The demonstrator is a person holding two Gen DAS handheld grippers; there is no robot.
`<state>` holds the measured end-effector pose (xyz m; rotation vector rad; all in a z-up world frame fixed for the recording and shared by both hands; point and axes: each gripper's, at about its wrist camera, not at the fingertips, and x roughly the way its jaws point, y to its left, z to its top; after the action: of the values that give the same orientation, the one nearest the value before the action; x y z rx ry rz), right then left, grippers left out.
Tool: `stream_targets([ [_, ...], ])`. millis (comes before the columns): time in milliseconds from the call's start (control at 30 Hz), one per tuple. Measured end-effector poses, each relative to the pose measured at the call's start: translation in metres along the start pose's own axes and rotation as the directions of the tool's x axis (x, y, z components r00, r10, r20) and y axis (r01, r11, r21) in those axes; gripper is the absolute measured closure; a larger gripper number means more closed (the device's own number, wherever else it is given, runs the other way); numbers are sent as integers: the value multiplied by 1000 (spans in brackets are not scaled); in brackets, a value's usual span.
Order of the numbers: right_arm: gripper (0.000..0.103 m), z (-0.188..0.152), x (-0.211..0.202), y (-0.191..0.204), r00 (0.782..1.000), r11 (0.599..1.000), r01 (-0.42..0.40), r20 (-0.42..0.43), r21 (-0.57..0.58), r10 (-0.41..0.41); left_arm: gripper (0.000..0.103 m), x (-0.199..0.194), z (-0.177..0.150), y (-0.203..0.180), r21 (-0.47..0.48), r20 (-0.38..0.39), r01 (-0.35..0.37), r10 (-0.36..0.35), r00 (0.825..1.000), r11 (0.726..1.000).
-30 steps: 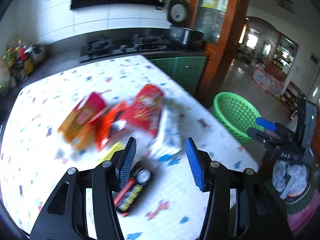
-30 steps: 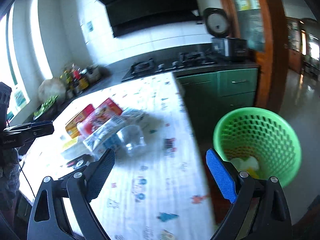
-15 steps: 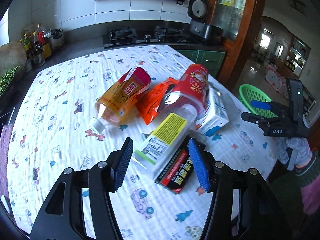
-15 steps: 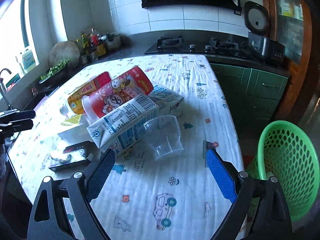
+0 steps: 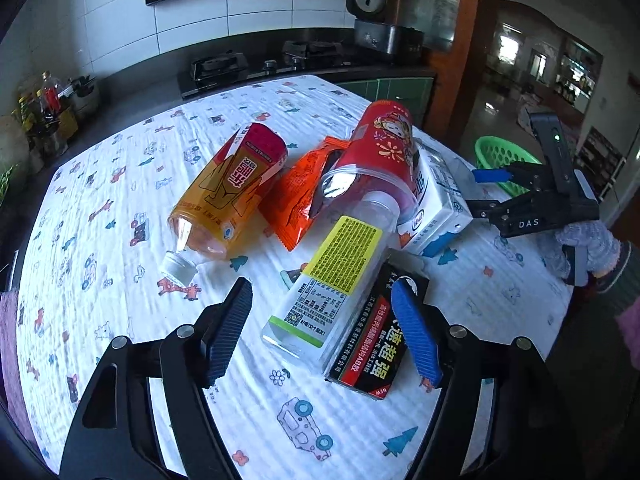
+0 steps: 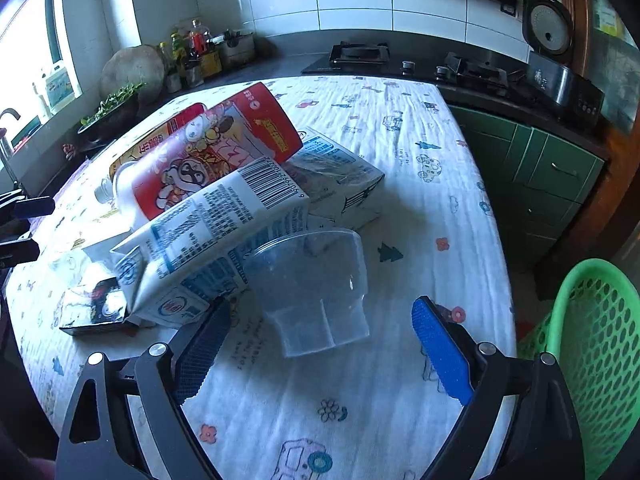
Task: Collect trash
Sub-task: 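Move both tools back over the table toward the clear plastic cup, then grasp the clear plastic cup with the right tool while the left tool grasps the clear water bottle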
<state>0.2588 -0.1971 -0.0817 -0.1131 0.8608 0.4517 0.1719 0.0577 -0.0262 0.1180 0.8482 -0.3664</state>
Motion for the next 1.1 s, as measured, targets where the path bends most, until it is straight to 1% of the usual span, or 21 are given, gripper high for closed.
stream_targets([
  [167,20,5,11,-2,1000,1000,-26,-18,1,26,31,14,5,-5,60,-32,14,-12,999,998],
  [233,25,6,13,-3,999,1000,-29,-19,4,29,31,20,8,-8,91,-48,13,-8,999,996],
  [333,36,7,13,-2,999,999,-41,-18,11,41,31,28,10,-13,123,-67,19,-11,998,992],
  [367,42,6,13,-2,999,999,-47,-17,16,47,31,31,11,-14,133,-74,21,-11,997,991],
  [400,43,6,13,-2,999,999,-48,-16,19,48,31,34,12,-16,143,-79,25,-14,997,989],
  [533,44,4,5,0,999,999,-37,3,29,37,32,42,14,-16,157,-97,31,-16,995,987],
  [633,44,2,-5,0,999,998,-32,21,48,31,33,47,17,-15,155,-112,57,-40,993,986],
  [767,44,-2,-19,0,998,996,-32,52,78,28,34,56,18,-15,158,-131,75,-55,990,984],
  [867,44,-5,-30,0,997,995,-29,70,95,22,37,63,18,-15,165,-145,84,-60,988,983],
  [1100,44,-14,-48,4,996,993,-12,90,121,1,47,76,22,-17,179,-164,126,-96,982,976],
])
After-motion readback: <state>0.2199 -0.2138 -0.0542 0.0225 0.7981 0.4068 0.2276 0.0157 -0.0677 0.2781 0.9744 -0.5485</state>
